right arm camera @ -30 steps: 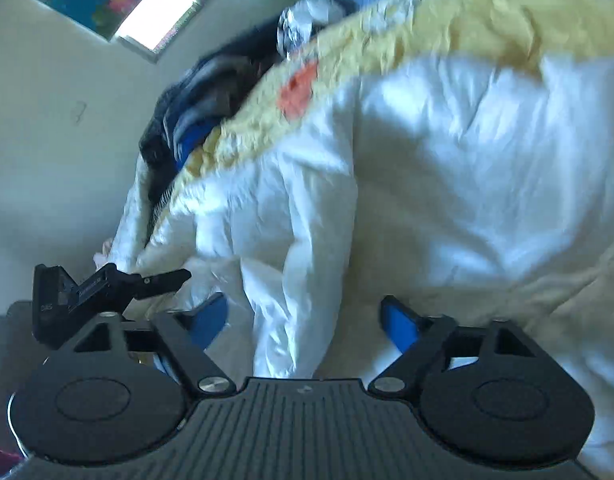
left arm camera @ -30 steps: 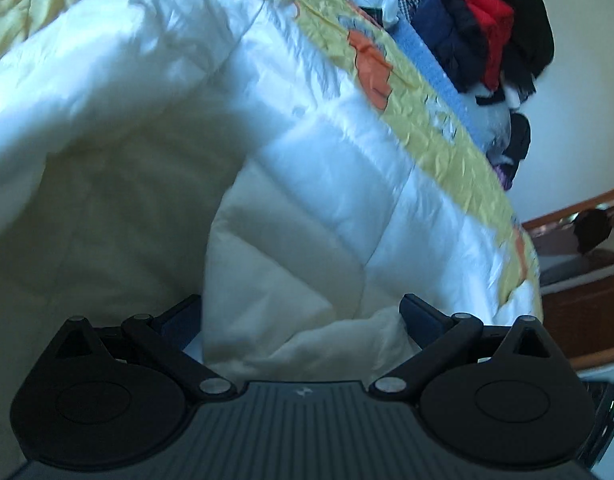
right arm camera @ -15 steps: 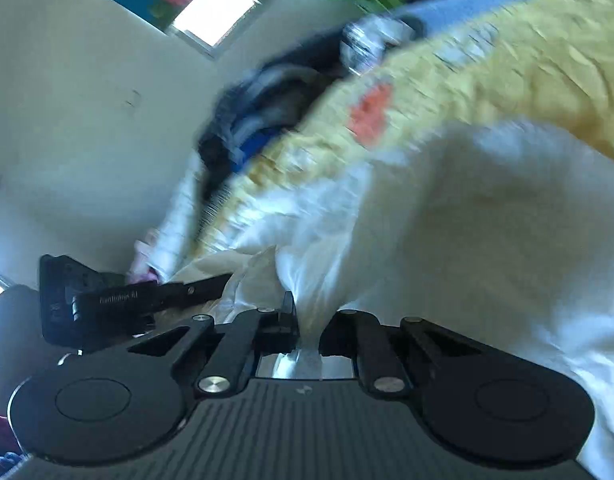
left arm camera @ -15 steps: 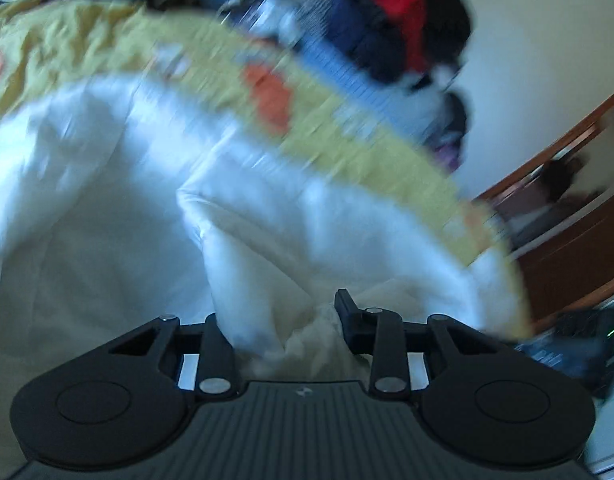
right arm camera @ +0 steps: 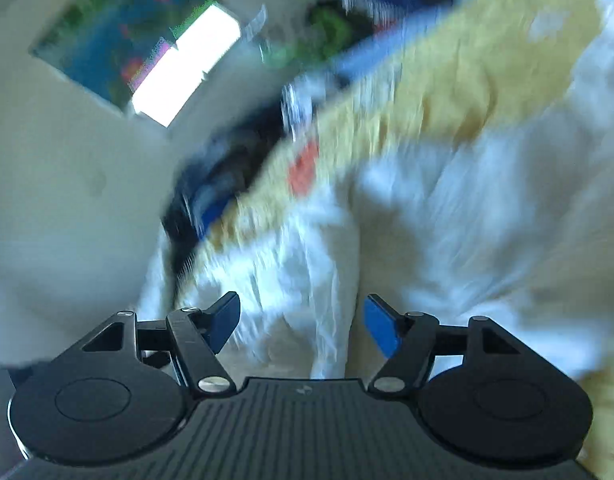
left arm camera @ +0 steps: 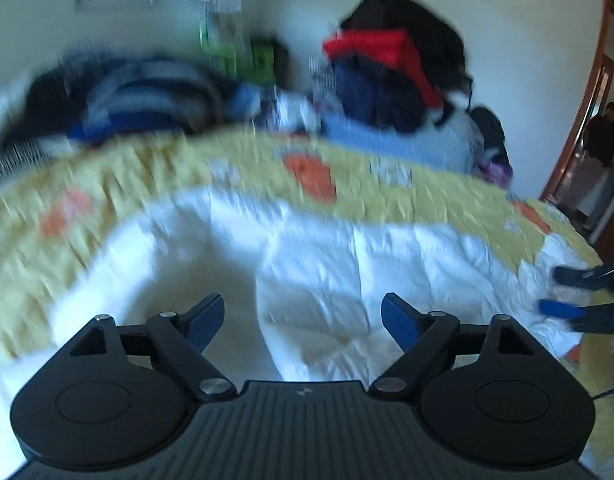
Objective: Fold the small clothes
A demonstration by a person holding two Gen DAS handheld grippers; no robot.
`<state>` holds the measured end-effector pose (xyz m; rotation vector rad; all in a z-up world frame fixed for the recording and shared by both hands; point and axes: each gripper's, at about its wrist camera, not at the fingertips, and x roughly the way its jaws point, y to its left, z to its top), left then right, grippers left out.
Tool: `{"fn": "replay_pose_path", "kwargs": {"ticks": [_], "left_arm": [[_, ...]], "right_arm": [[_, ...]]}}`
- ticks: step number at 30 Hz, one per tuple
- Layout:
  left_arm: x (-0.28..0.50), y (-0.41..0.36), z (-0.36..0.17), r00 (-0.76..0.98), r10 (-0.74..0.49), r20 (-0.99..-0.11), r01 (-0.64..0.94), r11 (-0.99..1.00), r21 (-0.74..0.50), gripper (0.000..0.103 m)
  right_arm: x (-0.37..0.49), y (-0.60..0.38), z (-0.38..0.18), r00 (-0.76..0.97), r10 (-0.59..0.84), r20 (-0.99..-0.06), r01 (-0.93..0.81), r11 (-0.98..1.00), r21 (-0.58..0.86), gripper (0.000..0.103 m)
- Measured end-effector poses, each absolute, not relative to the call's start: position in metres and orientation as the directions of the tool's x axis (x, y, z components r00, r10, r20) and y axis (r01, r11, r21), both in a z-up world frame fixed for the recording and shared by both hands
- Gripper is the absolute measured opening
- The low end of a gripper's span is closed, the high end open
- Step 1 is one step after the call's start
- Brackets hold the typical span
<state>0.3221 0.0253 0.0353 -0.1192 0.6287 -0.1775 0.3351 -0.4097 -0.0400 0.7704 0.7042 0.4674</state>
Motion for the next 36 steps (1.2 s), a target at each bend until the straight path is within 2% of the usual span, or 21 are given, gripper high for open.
{"fn": "replay_pose_path", "kwargs": {"ticks": [3,5,9,13,14,16,19,21,24,25,27,29,31,34,36], "left_arm": [[0.322,0.0,0.04,0.795,-0.305,-0.524,0.235,0.952,-0.197,0.087],[0.328,-0.022,0.03,0.766,-0.345,-0.542,0.278,0.938,-0.205,0.087],[0.336,-0.058,-0.007,0.732,-0.367,-0.574,0.318,0.929,-0.188,0.087],[0.338,-0.085,-0.05,0.708,-0.293,-0.642,0.327,0.943,-0.07,0.089],[0.335,-0.088,-0.057,0.718,-0.283,-0.636,0.335,0.941,-0.041,0.096],[0.336,-0.093,-0.073,0.733,-0.256,-0.631,0.334,0.943,0.006,0.101],[0.34,-0.094,-0.084,0.73,-0.262,-0.632,0.339,0.941,0.001,0.103],[0.344,-0.092,-0.083,0.723,-0.276,-0.633,0.341,0.94,-0.021,0.103],[0.34,-0.089,-0.082,0.722,-0.293,-0.627,0.343,0.938,-0.044,0.103],[0.341,-0.089,-0.083,0.722,-0.292,-0.627,0.342,0.939,-0.043,0.103],[0.337,-0.09,-0.081,0.725,-0.288,-0.626,0.341,0.939,-0.038,0.103],[0.338,-0.09,-0.082,0.724,-0.29,-0.626,0.341,0.939,-0.041,0.103],[0.339,-0.089,-0.081,0.724,-0.293,-0.625,0.342,0.939,-0.043,0.103],[0.34,-0.087,-0.082,0.725,-0.299,-0.621,0.342,0.938,-0.053,0.103],[0.339,-0.086,-0.081,0.726,-0.299,-0.619,0.341,0.938,-0.053,0.103]], "right_arm": [[0.317,-0.457,-0.029,0.766,0.504,-0.4,-0.061,0.676,0.735,0.071],[0.319,-0.483,-0.03,0.799,0.425,-0.426,0.029,0.68,0.733,0.069],[0.319,-0.512,-0.038,0.816,0.422,-0.395,0.088,0.585,0.806,0.069],[0.329,-0.489,-0.048,0.801,0.487,-0.349,0.019,0.561,0.828,0.071],[0.332,-0.485,-0.05,0.79,0.507,-0.345,0.013,0.549,0.836,0.072],[0.35,-0.459,-0.058,0.754,0.567,-0.332,-0.013,0.518,0.855,0.073],[0.374,-0.406,-0.062,0.658,0.677,-0.33,-0.084,0.501,0.861,0.073],[0.393,-0.365,-0.064,0.599,0.697,-0.395,-0.126,0.568,0.813,0.075],[0.422,-0.318,-0.079,0.53,0.62,-0.578,-0.096,0.722,0.686,0.074],[0.427,-0.303,-0.085,0.513,0.579,-0.633,-0.102,0.774,0.625,0.071],[0.424,-0.284,-0.083,0.529,0.54,-0.655,-0.196,0.828,0.525,0.071],[0.421,-0.279,-0.081,0.525,0.531,-0.665,-0.219,0.84,0.497,0.072],[0.421,-0.29,-0.075,0.512,0.562,-0.65,-0.206,0.815,0.542,0.072],[0.409,-0.347,-0.053,0.629,0.599,-0.496,-0.202,0.742,0.64,0.073],[0.394,-0.402,-0.03,0.746,0.521,-0.415,-0.155,0.742,0.652,0.078]]}}
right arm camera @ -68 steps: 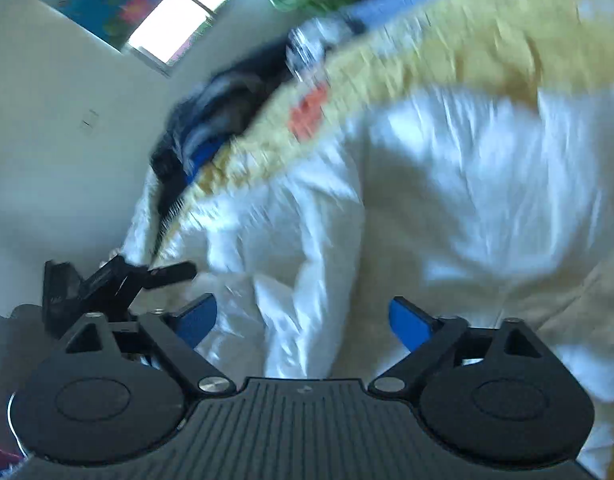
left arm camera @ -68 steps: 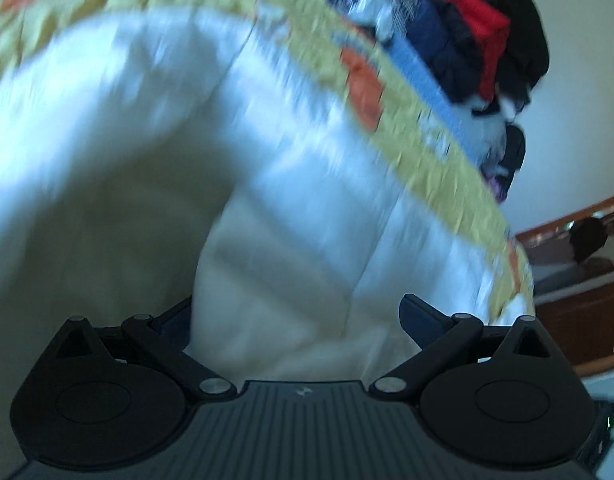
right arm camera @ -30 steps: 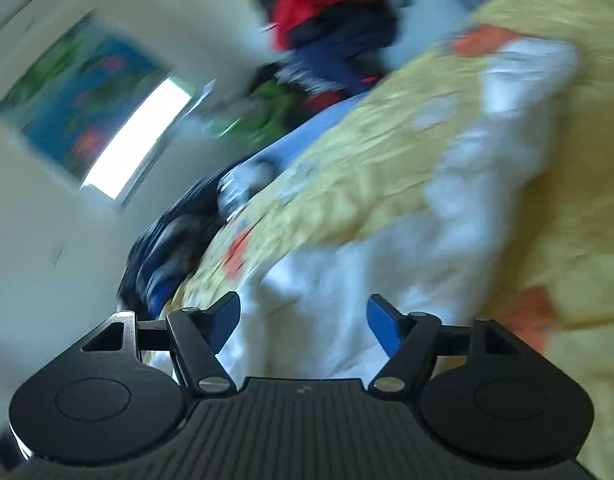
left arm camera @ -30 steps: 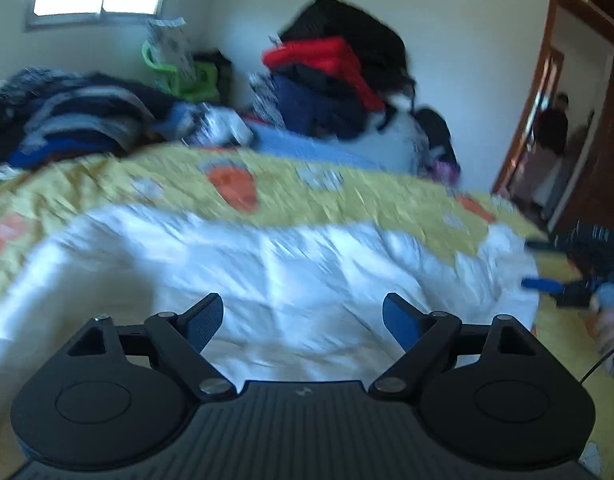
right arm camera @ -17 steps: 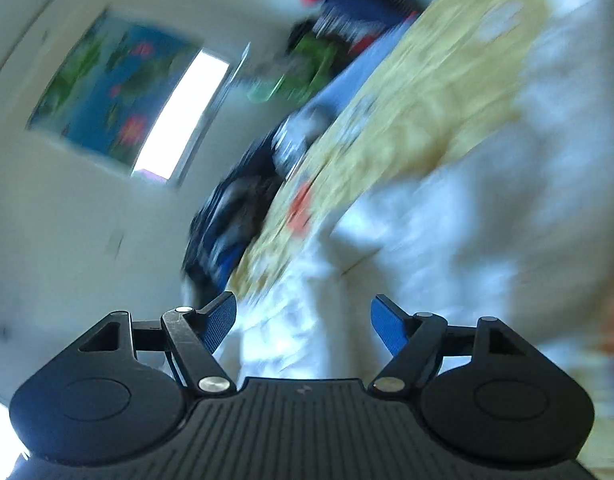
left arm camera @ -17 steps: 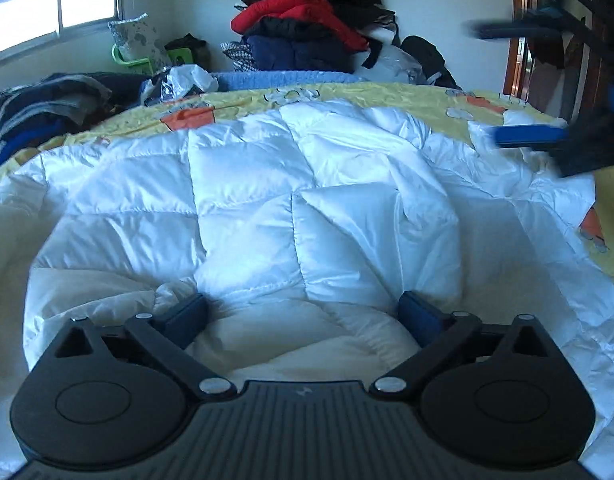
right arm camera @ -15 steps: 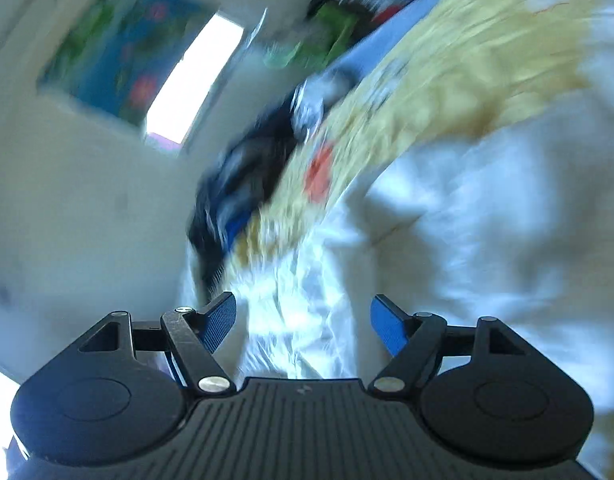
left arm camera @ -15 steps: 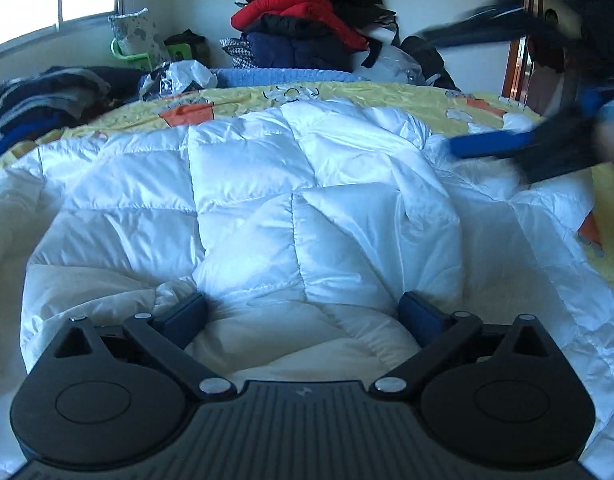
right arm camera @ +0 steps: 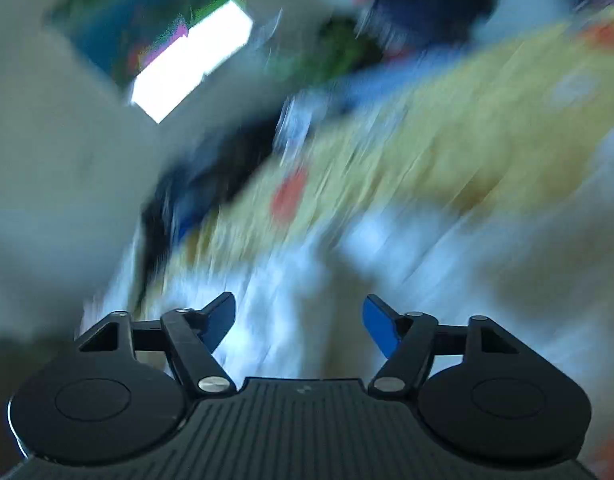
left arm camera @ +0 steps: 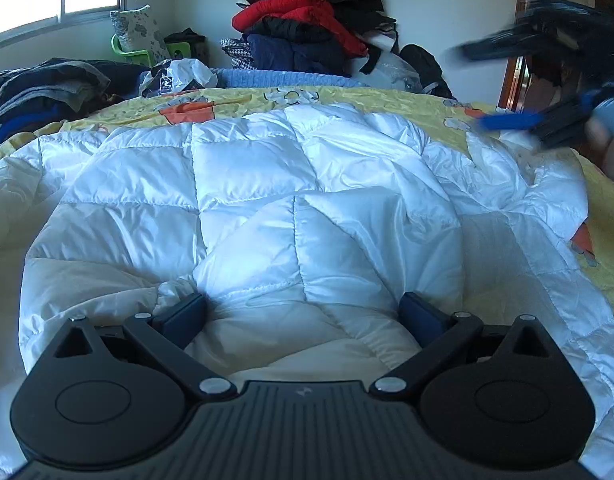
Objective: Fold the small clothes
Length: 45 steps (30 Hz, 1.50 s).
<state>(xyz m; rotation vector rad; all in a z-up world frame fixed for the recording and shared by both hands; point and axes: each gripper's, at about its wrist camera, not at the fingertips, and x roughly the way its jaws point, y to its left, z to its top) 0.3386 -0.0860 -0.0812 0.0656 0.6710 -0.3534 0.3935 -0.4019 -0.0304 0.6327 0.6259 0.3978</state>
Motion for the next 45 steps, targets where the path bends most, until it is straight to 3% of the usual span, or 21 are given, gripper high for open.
{"fn": "replay_pose_path", "kwargs": {"ticks": [2,7,10,11,13,18,19,20,24,27,33,38,41,45], "left_arm": [[0.338,-0.086,-0.08,0.726,-0.297,-0.62,0.342,0.938,-0.049,0.103],[0.329,-0.084,-0.06,0.714,-0.326,-0.619,0.326,0.938,-0.118,0.103],[0.324,-0.081,-0.045,0.706,-0.405,-0.581,0.337,0.914,-0.227,0.103],[0.323,-0.081,-0.04,0.704,-0.433,-0.563,0.349,0.901,-0.257,0.103],[0.323,-0.082,-0.035,0.691,-0.485,-0.536,0.377,0.875,-0.305,0.103],[0.336,-0.097,-0.06,0.657,-0.42,-0.626,0.351,0.905,-0.238,0.103],[0.336,-0.098,-0.063,0.657,-0.417,-0.628,0.358,0.906,-0.228,0.103],[0.333,-0.099,-0.064,0.666,-0.413,-0.621,0.363,0.907,-0.214,0.103],[0.328,-0.098,-0.063,0.672,-0.403,-0.622,0.375,0.909,-0.184,0.103],[0.328,-0.086,-0.054,0.662,-0.433,-0.612,0.358,0.9,-0.25,0.103],[0.333,-0.021,-0.019,0.681,-0.544,-0.49,0.232,0.795,-0.561,0.103],[0.352,0.051,-0.005,0.675,-0.665,-0.321,0.137,0.54,-0.831,0.103],[0.363,0.074,-0.013,0.631,-0.737,-0.242,0.135,0.411,-0.902,0.103],[0.378,0.079,-0.049,0.563,-0.806,-0.184,0.098,0.286,-0.953,0.103]], "right_arm": [[0.386,-0.459,-0.02,0.832,0.392,-0.393,-0.041,0.75,0.66,0.087],[0.389,-0.599,-0.035,0.844,0.043,-0.535,0.371,0.674,0.639,0.076],[0.408,-0.637,-0.057,0.775,-0.041,-0.63,0.506,0.637,0.581,0.066],[0.411,-0.644,-0.062,0.767,-0.067,-0.638,0.528,0.632,0.568,0.06],[0.412,-0.649,-0.068,0.78,-0.085,-0.62,0.536,0.603,0.591,0.06],[0.426,-0.662,-0.093,0.841,0.016,-0.541,0.468,0.479,0.742,0.055],[0.425,-0.663,-0.098,0.851,0.024,-0.525,0.458,0.459,0.762,0.038],[0.427,-0.662,-0.1,0.857,0.029,-0.514,0.445,0.46,0.768,0.009],[0.422,-0.652,-0.1,0.873,-0.01,-0.488,0.416,0.537,0.734,0.009],[0.407,-0.647,-0.084,0.905,-0.036,-0.424,0.364,0.582,0.727,0.009],[0.38,-0.604,0.014,0.966,0.008,-0.258,0.149,0.801,0.58,0.009],[0.335,-0.478,0.104,0.965,0.24,-0.104,-0.2,0.934,0.296,0.009],[0.31,-0.374,0.107,0.901,0.416,-0.123,-0.406,0.908,0.102,0.009],[0.3,-0.254,0.043,0.81,0.512,-0.285,-0.55,0.832,-0.071,0.008]]}}
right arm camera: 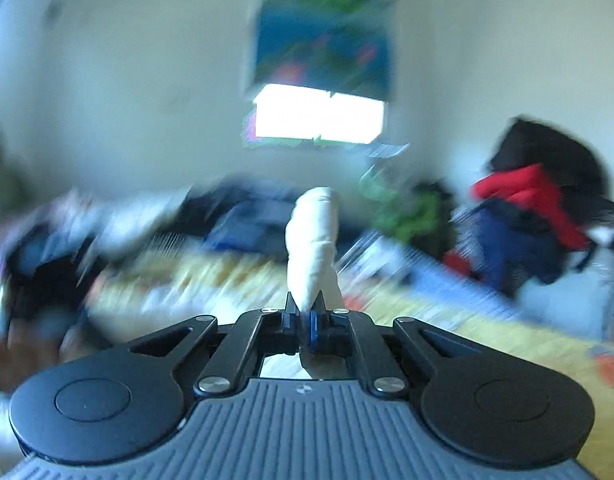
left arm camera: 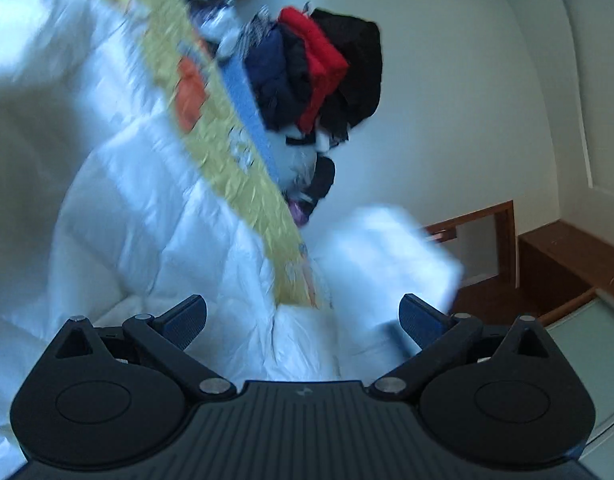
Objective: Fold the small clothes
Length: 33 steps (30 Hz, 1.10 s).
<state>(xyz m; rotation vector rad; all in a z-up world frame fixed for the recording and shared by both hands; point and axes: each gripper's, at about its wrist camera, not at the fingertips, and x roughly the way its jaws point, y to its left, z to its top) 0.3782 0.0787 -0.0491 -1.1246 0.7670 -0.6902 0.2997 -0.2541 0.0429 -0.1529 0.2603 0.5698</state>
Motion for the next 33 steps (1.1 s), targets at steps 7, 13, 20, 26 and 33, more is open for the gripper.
{"fn": "replay_pose_path", "kwargs": {"ticks": [7,13,20,26,33], "left_arm": [[0.396,0.064,-0.084,0.509,-0.803,-0.31,-0.024,0.347,-0.938,0.103],[0.401,0.062,-0.068,0.513,-0.745,-0.426,-0.056,0.466,-0.883,0.102],[0.412,0.046,-0.066,0.402,-0.696,-0.595,-0.07,0.624,-0.778,0.019],[0.413,0.042,-0.056,0.406,-0.629,-0.663,-0.023,0.718,-0.696,0.009],[0.419,0.082,-0.013,0.53,-0.468,-0.707,-0.018,0.827,-0.561,0.009]], "right_arm": [[0.278,-0.172,-0.035,0.778,0.478,-0.408,-0.595,0.768,-0.236,0.007],[0.251,-0.137,-0.044,0.837,0.39,-0.385,-0.546,0.644,-0.535,0.005],[0.249,-0.137,-0.046,0.824,0.394,-0.407,-0.557,0.694,-0.456,0.06],[0.239,-0.209,-0.021,0.81,0.451,-0.375,-0.51,0.858,-0.068,0.079],[0.264,-0.312,-0.043,0.824,0.382,-0.419,-0.292,0.919,0.264,0.084]]}}
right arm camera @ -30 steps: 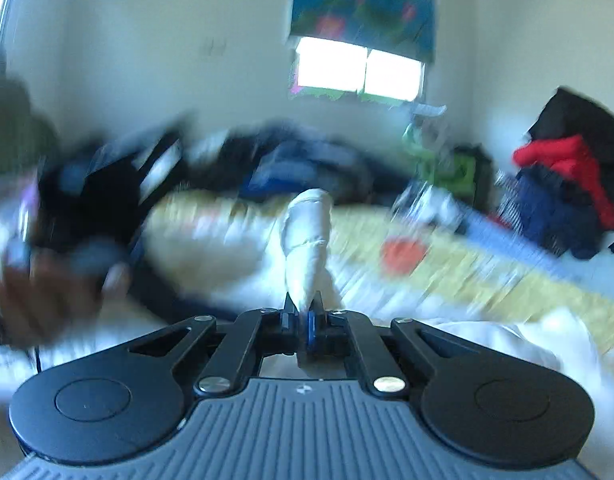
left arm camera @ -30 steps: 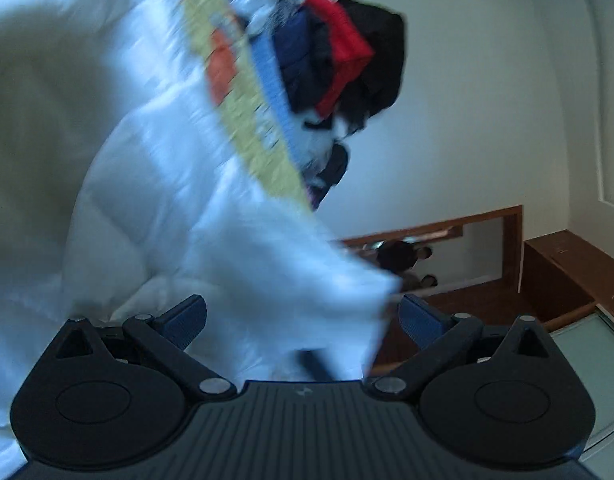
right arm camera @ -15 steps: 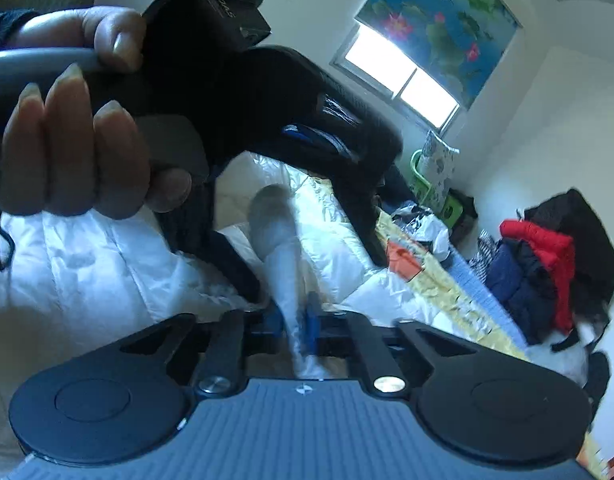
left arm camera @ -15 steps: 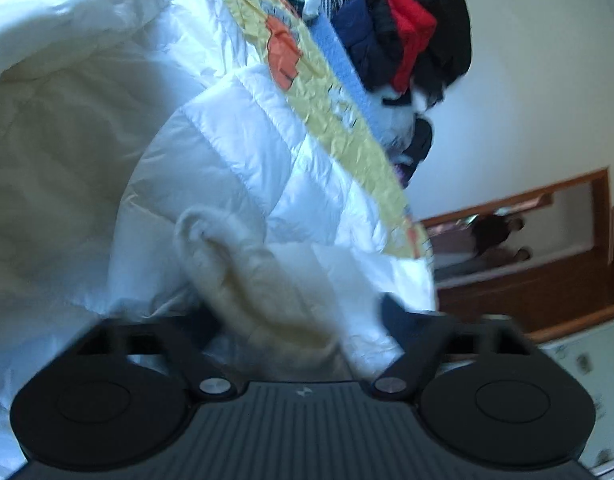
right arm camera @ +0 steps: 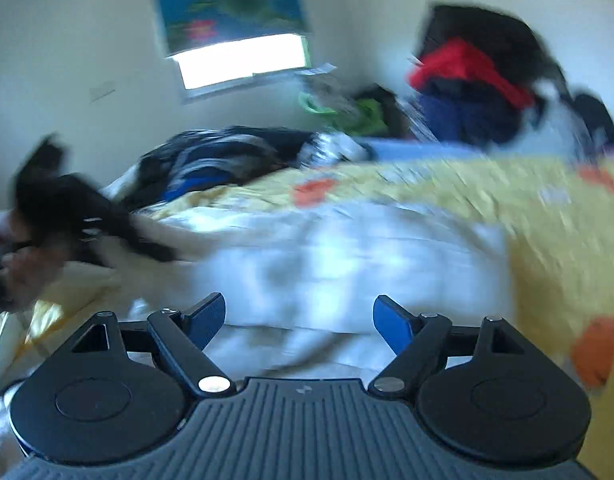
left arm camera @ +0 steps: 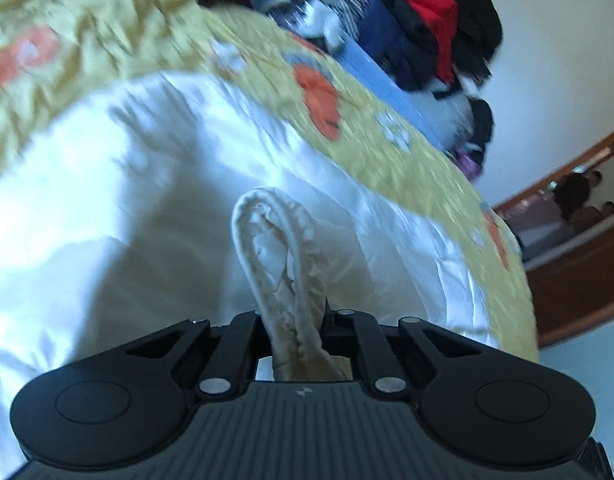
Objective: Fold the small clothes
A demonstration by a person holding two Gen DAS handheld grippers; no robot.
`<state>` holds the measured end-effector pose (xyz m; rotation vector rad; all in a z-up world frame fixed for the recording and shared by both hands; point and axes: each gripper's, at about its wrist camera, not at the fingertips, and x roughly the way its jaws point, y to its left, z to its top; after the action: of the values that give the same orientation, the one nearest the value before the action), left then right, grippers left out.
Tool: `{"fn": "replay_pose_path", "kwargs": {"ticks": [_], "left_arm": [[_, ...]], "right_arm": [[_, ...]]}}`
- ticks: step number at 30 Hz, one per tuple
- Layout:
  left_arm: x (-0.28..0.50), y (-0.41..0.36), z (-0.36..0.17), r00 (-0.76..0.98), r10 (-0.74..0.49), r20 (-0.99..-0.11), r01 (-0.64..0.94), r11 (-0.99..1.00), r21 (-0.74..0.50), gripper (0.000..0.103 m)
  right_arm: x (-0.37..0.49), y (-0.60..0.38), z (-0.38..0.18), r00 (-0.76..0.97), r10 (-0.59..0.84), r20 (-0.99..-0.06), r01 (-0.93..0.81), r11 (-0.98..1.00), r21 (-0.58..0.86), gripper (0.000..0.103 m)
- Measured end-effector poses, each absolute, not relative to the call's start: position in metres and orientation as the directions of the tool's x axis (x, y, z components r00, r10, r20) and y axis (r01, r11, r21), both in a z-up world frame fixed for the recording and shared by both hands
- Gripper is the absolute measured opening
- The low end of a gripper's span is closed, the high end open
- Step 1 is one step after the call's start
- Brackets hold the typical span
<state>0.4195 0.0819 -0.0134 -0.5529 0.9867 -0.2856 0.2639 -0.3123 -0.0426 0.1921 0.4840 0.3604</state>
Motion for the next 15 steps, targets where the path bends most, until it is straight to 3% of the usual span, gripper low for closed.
{"fn": "replay_pose_path", "kwargs": {"ticks": [8,15], "left_arm": [[0.42,0.08,-0.051,0.497,-0.365,-0.787,-0.085,0.882,-0.463,0.009],[0.418,0.067,-0.054,0.503,-0.299,-0.811,-0.053,0.926,-0.375,0.009]], "right_arm": [[0.317,-0.388,-0.112,0.787,0.406,-0.464,-0.03,0.777,0.628,0.078],[0.32,-0.371,-0.09,0.752,0.355,-0.555,-0.061,0.876,0.478,0.079]]}}
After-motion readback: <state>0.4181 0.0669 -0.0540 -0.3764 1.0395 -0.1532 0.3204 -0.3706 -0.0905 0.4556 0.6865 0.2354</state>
